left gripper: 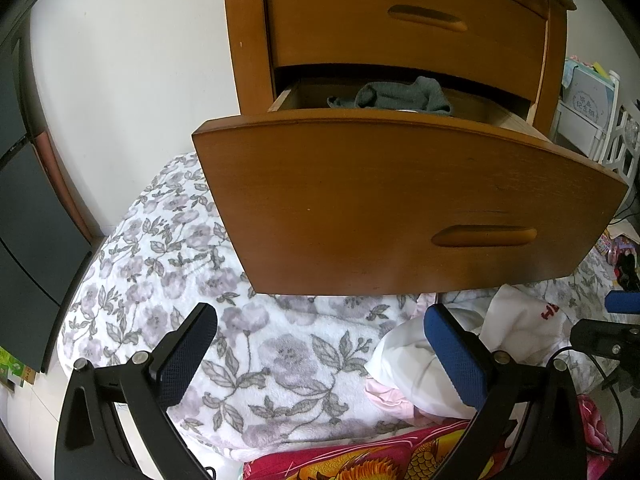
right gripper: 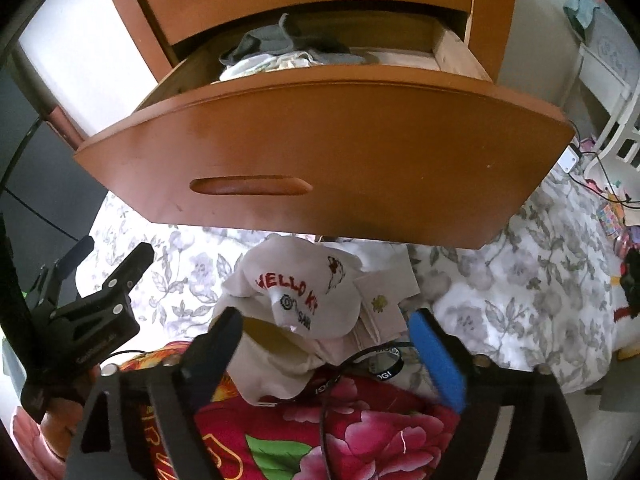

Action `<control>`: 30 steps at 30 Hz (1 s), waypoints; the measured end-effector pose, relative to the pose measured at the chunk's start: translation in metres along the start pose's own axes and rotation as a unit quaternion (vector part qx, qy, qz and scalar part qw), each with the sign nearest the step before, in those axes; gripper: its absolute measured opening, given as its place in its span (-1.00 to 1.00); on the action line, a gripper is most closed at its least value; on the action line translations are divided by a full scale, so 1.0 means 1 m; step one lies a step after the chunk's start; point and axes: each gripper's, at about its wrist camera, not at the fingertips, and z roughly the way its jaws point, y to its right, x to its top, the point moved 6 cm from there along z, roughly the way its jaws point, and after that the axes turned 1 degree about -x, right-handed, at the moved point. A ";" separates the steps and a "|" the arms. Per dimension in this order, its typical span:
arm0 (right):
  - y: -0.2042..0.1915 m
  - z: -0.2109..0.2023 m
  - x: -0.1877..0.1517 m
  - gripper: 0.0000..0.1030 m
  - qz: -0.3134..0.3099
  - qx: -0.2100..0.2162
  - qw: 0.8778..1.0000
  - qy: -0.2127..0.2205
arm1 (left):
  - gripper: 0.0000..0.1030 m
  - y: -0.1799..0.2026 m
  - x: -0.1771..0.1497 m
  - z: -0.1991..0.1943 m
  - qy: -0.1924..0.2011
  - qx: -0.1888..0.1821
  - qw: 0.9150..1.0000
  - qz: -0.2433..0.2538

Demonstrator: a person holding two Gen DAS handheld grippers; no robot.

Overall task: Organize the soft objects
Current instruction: 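Lower the Hello Kitty cloth onto the bedspread and open the right tool, then move the right tool back into the drawer toward the dark grey cloth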

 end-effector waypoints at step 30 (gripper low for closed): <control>0.019 -0.055 0.027 1.00 0.008 -0.024 0.994 0.103 | 1.00 -0.004 -0.001 -0.003 0.005 -0.010 1.000 -0.009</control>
